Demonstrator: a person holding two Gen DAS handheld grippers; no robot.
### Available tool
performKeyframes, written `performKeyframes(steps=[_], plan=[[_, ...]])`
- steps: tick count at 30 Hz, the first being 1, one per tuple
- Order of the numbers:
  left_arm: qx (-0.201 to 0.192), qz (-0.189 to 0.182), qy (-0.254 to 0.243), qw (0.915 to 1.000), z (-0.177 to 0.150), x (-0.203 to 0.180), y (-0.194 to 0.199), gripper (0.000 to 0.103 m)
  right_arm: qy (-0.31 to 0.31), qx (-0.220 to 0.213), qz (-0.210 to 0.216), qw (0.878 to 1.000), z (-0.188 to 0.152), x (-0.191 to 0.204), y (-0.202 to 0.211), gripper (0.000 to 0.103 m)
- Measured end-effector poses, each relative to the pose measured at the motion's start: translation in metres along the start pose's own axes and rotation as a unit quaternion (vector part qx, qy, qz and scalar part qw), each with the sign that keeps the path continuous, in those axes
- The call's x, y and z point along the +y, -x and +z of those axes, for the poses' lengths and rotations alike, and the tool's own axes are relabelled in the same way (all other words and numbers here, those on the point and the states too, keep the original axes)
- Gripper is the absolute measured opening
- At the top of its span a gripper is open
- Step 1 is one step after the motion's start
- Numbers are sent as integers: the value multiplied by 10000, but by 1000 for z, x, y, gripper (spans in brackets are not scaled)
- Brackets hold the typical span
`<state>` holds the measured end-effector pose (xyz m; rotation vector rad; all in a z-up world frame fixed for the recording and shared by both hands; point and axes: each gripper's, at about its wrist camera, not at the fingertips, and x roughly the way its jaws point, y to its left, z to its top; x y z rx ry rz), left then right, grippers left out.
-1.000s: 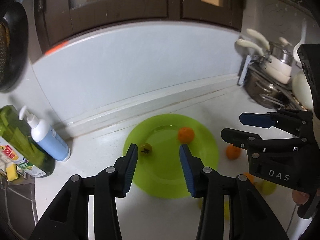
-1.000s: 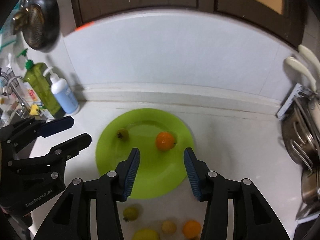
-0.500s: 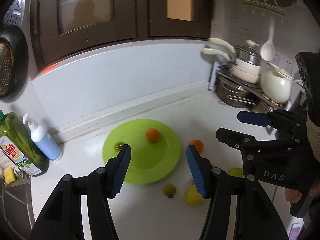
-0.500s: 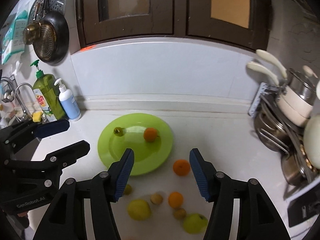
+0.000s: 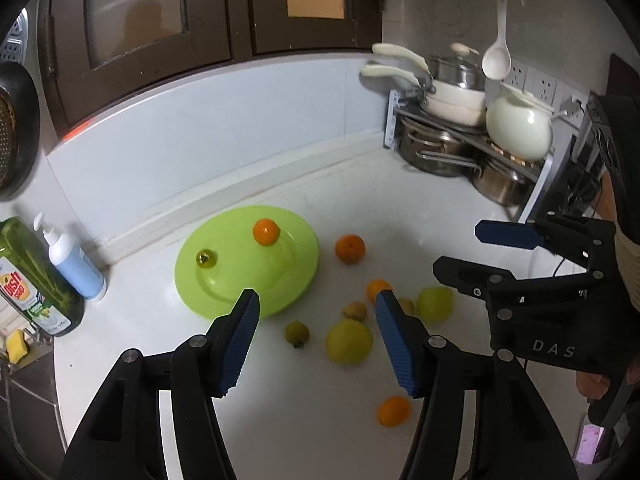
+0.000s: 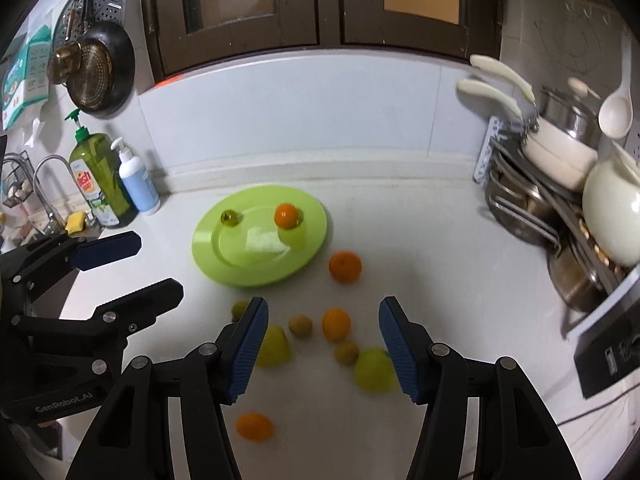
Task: Organize fruits
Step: 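Withdraw both tools and move them toward the large pear and green apple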
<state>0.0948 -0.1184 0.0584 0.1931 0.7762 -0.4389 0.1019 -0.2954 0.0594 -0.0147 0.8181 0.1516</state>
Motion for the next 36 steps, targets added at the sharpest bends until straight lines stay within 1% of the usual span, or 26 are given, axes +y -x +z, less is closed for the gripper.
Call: performKeyframes(steps=[7,13,21,25,29,36], plan=[[180,111,16,9998,-18,-11,-3,60,-32,172,-2,9998,-20,-10,-1,59],[350,150,8,9993,-34,-16,-10,60,-50,273,-144,9995,-31,-16,-2,59],[662,98,-26,9978,-47,-19,-24,60,-312,625,-159,9974,-50,-23,-16,59],[694,177,-152,9973,-54,-20,-26,60,-507,785,-187,9955,-59,-27,-22,59],[718,143,-269,9970,-57,-20,-30,61,-677,827,-253,9940,-68,-28,-27,59],[840,2,-402,9957,-53,-18,-51,61,-1010,880,-375,9903,-70,-38,-39,59]])
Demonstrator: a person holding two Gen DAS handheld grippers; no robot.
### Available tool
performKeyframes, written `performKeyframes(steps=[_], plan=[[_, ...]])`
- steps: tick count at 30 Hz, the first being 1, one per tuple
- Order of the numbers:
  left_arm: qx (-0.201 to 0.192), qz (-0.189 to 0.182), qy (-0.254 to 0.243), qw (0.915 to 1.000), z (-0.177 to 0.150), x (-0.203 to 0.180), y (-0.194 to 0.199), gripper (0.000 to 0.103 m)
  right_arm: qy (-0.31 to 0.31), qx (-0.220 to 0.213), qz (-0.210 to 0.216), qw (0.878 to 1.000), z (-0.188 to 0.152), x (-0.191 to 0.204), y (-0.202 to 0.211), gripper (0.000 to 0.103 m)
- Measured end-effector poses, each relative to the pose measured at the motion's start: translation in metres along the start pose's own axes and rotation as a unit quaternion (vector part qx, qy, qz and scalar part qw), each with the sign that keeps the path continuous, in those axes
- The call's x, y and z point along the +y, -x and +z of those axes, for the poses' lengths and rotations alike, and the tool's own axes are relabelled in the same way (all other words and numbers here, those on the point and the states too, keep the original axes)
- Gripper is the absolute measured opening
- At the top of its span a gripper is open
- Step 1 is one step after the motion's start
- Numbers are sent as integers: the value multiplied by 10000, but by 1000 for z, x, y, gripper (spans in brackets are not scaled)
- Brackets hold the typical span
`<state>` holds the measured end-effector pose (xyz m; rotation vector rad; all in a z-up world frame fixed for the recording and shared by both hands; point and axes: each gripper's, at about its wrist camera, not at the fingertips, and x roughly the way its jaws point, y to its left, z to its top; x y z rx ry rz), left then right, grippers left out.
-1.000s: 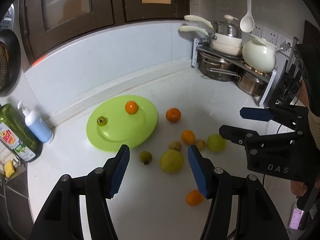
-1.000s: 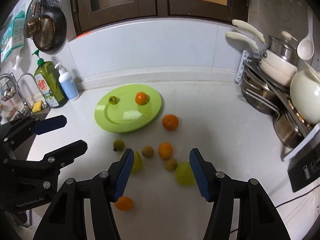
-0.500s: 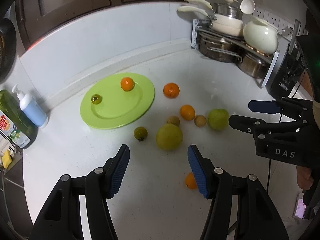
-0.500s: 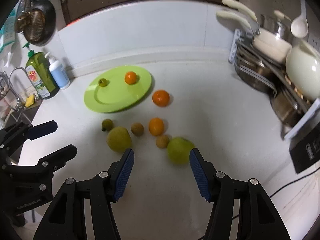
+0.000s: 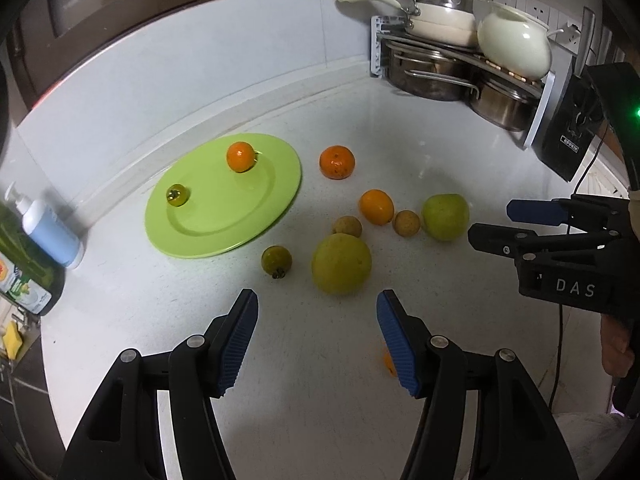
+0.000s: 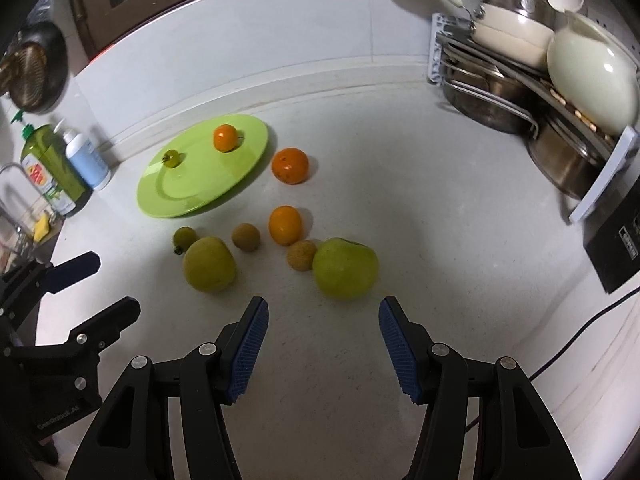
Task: Organize fruits
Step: 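Withdraw both tools and move them toward the large pear and green apple, then grasp the yellow-green pear with left tool while right tool grasps the green apple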
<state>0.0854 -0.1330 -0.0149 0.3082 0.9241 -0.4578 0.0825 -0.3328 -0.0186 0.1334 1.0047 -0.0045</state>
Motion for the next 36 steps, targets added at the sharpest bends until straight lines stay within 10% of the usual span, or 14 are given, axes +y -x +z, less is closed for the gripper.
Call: performKeyframes(steps=[36], plan=[[549,-368,-112,9978,30,-7,-80,62,-530,757,-122,9956,13,-18,-72,59]])
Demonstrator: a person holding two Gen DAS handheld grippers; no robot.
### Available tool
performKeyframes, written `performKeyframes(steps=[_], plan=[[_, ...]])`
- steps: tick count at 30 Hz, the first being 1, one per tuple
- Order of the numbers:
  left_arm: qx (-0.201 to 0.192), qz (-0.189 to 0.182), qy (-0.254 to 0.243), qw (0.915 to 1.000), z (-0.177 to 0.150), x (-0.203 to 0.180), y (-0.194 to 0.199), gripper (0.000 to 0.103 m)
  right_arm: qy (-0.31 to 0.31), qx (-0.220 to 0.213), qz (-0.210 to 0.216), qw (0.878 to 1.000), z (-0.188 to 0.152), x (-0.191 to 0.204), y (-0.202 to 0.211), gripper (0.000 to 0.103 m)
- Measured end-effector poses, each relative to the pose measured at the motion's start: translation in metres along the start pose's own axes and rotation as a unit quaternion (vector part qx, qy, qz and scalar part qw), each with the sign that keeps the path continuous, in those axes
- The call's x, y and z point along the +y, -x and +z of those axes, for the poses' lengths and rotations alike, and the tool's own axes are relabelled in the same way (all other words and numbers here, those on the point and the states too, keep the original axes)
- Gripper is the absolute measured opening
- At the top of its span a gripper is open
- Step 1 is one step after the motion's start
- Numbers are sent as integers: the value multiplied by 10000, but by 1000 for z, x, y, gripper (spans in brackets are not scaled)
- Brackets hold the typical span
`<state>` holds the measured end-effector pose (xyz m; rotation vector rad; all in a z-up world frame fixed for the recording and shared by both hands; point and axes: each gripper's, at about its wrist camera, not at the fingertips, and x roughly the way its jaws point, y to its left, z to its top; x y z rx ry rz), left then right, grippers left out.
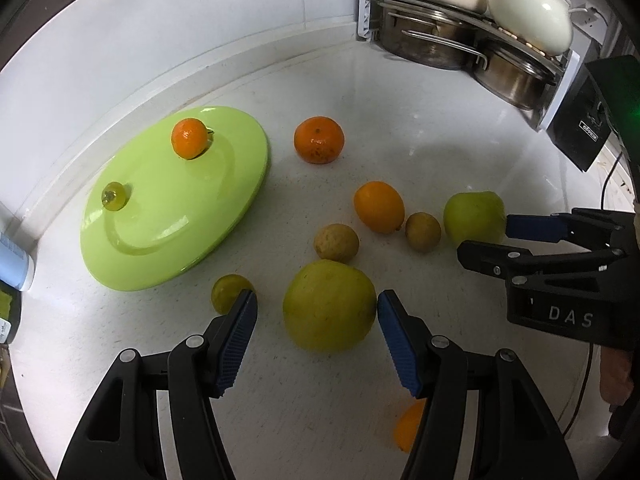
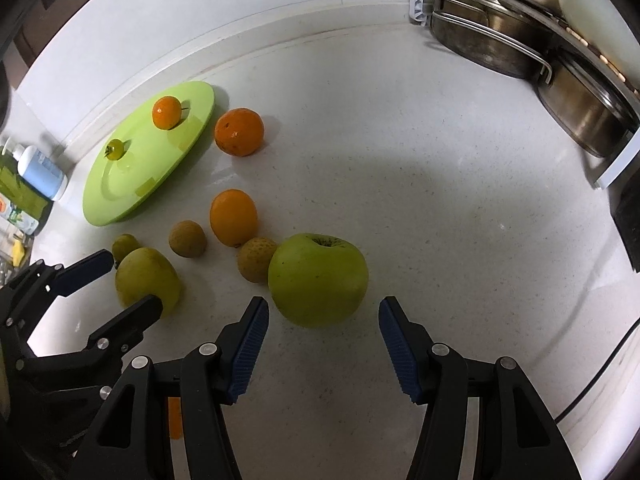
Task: Organize fruits
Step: 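Grasp the yellow-green pear with left tool while right tool grasps the green apple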
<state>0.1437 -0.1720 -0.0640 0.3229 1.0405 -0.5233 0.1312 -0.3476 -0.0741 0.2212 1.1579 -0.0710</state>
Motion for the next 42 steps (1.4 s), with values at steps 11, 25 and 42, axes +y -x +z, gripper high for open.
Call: performKeyframes(steps=[11,25,42], plan=[[147,-62,146,9998,3,2,-13,54,59,-57,-80,9999,6,2,-4,57],[195,-261,320,9990,0,6,-12,50,187,-51,-101,9998,3,6,-8,48],[-70,-180,526,9984,-6,13,11,50,463,-453,-254,9976,-2,17,15,37]])
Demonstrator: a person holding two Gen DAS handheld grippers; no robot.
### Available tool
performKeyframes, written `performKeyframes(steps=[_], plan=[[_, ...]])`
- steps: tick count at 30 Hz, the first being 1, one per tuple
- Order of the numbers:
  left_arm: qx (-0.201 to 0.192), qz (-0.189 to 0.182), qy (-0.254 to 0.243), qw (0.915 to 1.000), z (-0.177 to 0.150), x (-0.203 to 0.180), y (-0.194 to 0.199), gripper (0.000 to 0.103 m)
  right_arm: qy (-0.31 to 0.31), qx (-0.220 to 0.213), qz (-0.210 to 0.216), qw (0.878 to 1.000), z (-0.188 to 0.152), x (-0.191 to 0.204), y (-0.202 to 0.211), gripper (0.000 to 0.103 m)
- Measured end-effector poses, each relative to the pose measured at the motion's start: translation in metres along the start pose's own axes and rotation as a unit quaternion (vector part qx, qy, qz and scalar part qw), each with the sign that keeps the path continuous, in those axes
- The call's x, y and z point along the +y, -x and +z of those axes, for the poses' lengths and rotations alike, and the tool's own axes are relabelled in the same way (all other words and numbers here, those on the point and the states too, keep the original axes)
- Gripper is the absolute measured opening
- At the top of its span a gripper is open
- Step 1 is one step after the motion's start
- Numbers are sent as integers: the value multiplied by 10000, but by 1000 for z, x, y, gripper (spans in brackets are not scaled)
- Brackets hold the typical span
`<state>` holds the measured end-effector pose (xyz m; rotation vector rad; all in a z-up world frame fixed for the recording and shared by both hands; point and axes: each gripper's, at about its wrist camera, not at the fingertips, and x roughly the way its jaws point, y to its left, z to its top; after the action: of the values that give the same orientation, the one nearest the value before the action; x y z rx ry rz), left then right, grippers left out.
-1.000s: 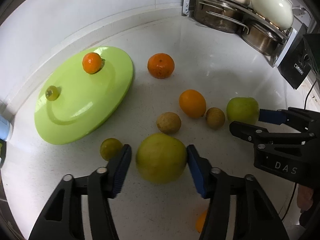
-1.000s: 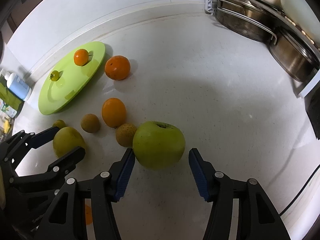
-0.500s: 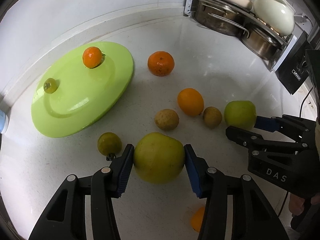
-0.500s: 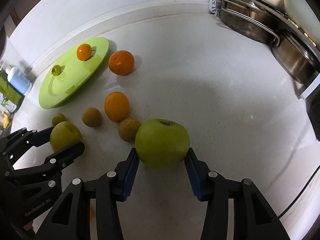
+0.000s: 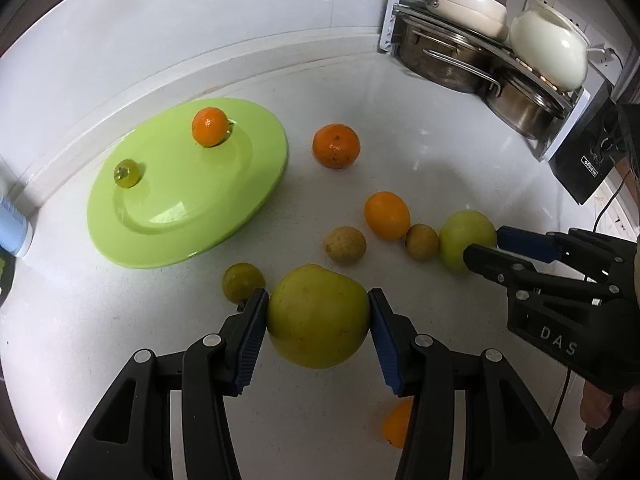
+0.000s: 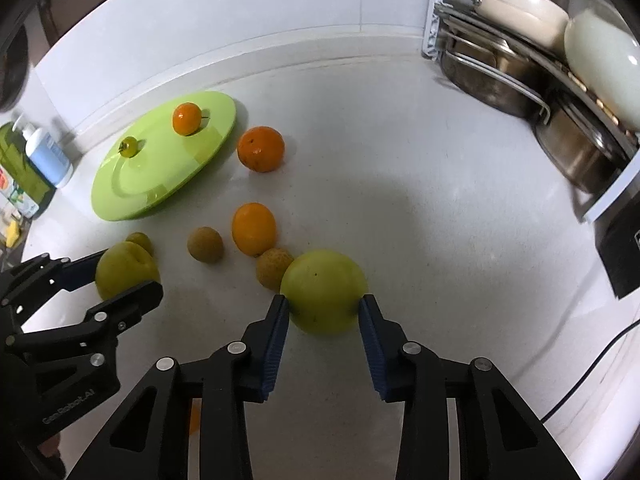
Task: Organize fruits
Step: 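Grasp the yellow-green pear with left tool while right tool grasps the green apple, then carry the pear with left tool while right tool carries the apple onto the plate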
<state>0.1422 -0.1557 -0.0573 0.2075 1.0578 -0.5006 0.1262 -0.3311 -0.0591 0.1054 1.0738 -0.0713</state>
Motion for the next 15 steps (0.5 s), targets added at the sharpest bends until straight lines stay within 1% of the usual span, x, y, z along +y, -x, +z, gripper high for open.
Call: performKeyframes(steps=[3,7,10,15], plan=[[-7,14,5,10000,-1,-2,1,50,-36,1,48,10000,1,-3,-1,38],[-21,28,-38,10000,1,-3,1,50,-69,4,88,9999,2,-6,-5,41],[9,5,-43,10000,4,-3,-2,50,-87,24,166,9998,5,-6,-9,47],[40,16,-41,10000,11,-2,-8,50,-142,16,164,9998,10,-8,-16,49]])
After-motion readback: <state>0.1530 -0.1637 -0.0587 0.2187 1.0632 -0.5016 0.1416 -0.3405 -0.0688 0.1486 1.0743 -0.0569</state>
